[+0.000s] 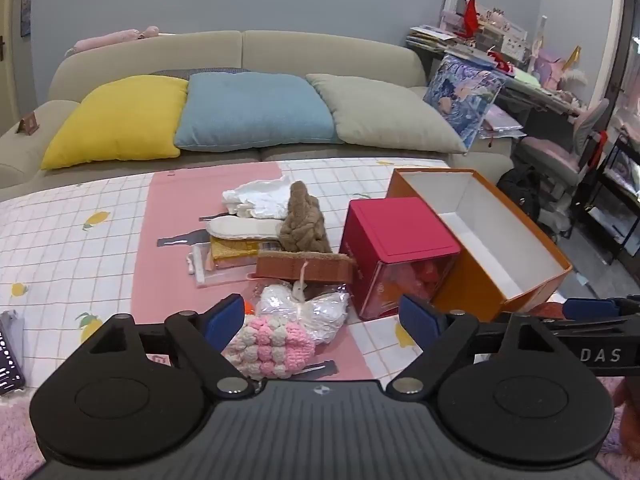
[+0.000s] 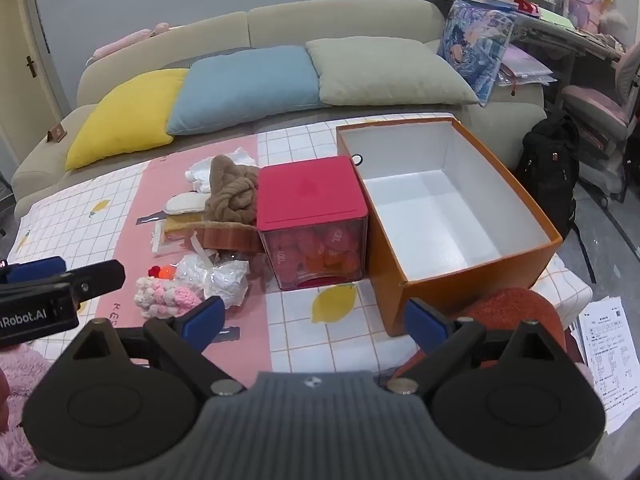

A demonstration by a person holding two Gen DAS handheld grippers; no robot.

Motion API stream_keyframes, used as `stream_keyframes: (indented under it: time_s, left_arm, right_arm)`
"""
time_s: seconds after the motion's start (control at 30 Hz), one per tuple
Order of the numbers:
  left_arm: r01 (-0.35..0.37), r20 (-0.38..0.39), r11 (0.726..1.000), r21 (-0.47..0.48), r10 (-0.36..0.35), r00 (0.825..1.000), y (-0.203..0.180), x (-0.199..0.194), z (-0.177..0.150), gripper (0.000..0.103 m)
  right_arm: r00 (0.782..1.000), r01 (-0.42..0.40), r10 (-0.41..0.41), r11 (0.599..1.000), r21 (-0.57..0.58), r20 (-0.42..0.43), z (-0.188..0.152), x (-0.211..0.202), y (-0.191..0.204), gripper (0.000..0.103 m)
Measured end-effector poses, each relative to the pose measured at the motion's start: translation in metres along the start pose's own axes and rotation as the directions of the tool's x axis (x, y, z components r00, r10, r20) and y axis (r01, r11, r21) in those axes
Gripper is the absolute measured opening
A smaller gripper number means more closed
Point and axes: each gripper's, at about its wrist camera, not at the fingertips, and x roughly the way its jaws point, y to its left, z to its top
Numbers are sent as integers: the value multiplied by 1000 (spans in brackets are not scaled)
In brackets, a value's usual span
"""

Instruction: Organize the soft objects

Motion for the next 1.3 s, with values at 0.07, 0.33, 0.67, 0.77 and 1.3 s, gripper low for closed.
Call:
stream_keyframes:
  time_s: [0.07,0.33,0.67,0.77,1.3]
  left_arm:
    - [9,19,1000,-16,-9,1000,3,-3,0,102]
    - [12,47,1000,1,-12,999,0,-6,-1,101]
    - [9,46,1000,-2,-9,999,2,-7,1,101]
    - [12,43,1000,4,-12,999,1,-6,1,101]
    - [11,43,1000,4,-11,999,2,-4,0,101]
  right_arm:
    - [1000,-4,4,1000,2,10,0,0,-1,95]
    - [1000,6,-5,1000,-16,4,2,-2,5,97]
    - [1000,16,-16,999,-41,0,1,0,6,98]
    - [1000,12,-12,999,-47,-2,1,-1,7,99]
    - [1000,24,-24,999,-49,-13,0,4,8,99]
